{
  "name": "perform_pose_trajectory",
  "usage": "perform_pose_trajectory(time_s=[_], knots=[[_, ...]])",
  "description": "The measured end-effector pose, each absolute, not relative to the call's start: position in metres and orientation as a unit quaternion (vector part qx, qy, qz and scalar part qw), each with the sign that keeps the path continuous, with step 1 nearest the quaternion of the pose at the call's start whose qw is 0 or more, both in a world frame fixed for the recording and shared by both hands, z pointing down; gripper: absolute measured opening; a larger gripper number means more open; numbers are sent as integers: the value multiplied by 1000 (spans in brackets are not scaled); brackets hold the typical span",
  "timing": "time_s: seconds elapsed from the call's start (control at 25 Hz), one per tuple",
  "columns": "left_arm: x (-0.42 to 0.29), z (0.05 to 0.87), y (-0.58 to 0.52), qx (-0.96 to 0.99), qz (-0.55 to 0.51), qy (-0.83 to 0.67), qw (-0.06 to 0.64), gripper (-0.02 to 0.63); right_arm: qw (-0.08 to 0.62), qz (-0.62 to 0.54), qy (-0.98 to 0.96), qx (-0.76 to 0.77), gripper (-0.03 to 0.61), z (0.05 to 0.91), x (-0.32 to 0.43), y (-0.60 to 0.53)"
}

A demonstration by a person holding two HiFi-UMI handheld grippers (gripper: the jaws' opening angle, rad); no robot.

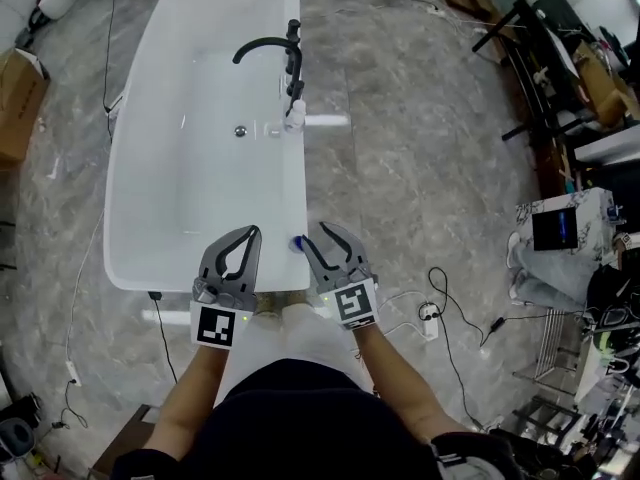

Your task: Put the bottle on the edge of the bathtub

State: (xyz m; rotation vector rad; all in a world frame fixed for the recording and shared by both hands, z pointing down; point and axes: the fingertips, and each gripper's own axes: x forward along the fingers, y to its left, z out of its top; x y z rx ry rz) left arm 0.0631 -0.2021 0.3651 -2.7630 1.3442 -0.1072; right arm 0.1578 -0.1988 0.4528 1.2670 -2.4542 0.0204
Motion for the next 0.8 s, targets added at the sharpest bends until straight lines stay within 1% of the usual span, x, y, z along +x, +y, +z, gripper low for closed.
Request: perform_pose_trajectory(time_s=[0.16, 0.36, 0.44, 0.48, 0.6, 0.76, 0.8], knots=[[62, 345, -188, -895, -9, 446, 20, 2, 183, -20, -873, 452, 153, 416, 168, -191], [69, 329, -173, -897, -1, 440, 42, 2, 155, -32, -872, 464, 147, 388, 182, -175], [69, 322, -166, -897, 4, 439, 49, 2, 153, -45, -872, 464, 133, 378, 184, -167], [70, 317, -164, -897, 6, 439, 53, 2, 150, -53, -871, 465, 120, 372, 185, -164], [77, 302, -160, -896, 21, 439, 67, 2, 118, -68, -869, 476, 44, 347, 192, -162], [87, 283, -160, -894, 43, 440, 69, 2, 80, -65, -858, 503, 2, 315, 207, -164], [88, 279, -162, -893, 45, 442, 69, 2, 72, -58, -853, 514, 2, 309, 212, -166]])
